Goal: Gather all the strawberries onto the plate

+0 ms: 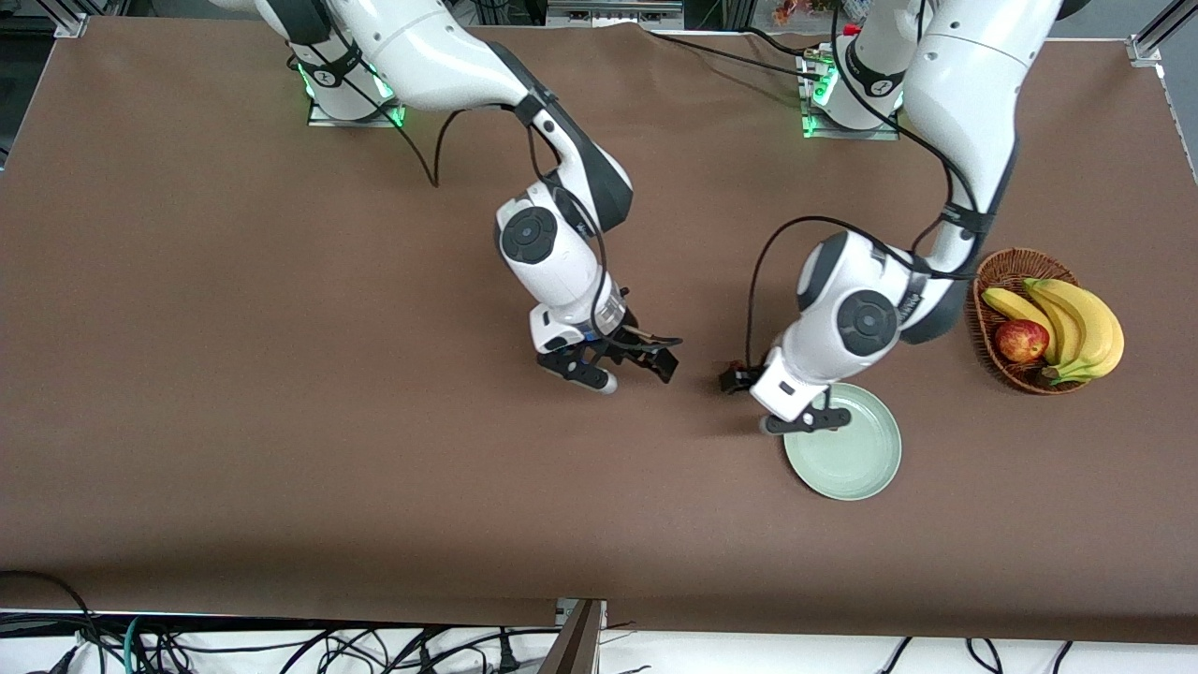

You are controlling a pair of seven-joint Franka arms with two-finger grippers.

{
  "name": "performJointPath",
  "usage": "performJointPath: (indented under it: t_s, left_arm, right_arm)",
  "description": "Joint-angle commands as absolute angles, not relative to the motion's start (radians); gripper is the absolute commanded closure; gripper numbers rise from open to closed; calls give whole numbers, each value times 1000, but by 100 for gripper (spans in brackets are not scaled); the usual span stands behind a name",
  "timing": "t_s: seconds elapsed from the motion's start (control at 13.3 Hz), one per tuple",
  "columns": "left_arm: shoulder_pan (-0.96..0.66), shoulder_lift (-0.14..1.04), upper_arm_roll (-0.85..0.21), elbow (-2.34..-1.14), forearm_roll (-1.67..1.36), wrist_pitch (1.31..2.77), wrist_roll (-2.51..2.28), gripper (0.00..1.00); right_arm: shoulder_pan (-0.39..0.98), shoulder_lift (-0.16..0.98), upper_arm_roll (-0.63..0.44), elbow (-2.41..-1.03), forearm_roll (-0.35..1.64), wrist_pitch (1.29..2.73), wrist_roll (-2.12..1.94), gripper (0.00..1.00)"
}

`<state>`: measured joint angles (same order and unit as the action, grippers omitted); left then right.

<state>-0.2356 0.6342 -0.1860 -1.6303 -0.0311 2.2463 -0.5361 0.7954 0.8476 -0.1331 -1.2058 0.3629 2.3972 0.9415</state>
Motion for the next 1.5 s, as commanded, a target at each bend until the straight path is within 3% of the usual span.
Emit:
performJointPath:
  t_s: [0.0, 0.22, 0.37, 0.6, 0.82, 0.9, 1.2, 1.35, 1.42]
  left_arm:
    - [-294, 650, -179, -1652, -12, 2237, -618, 0]
    - [-307, 684, -176, -1652, -5, 2247, -617, 0]
    - [-307, 686, -176, -1660, 39, 2247, -606, 0]
    - [-305, 704, -178, -1663, 136, 2250, -606, 4]
    - [-304, 713, -176, -1666, 140, 2260, -604, 22]
    - [-304, 713, -175, -1666, 140, 2260, -603, 24]
    - [-291, 712, -172, -1667, 140, 2258, -603, 72]
    - [-290, 704, -170, -1666, 140, 2252, -603, 87]
    - [-287, 692, -169, -1663, 140, 2243, -601, 88]
  right_arm:
    - [788, 737, -175, -1233, 299, 2182, 835, 0]
    - [788, 613, -268, -1255, 298, 1921, 694, 0]
    - [787, 478, -284, -1362, 287, 1856, 634, 0]
    - [654, 203, -168, -1572, 131, 1767, 562, 0]
    - [358, 22, 53, -1658, 98, 1647, 438, 0]
    - [297, -9, 70, -1655, 98, 1599, 387, 0]
    - [177, -43, 48, -1638, 92, 1493, 214, 0]
    - [176, -75, 12, -1637, 45, 1506, 175, 0]
    - [178, -78, 8, -1637, 34, 1517, 160, 0]
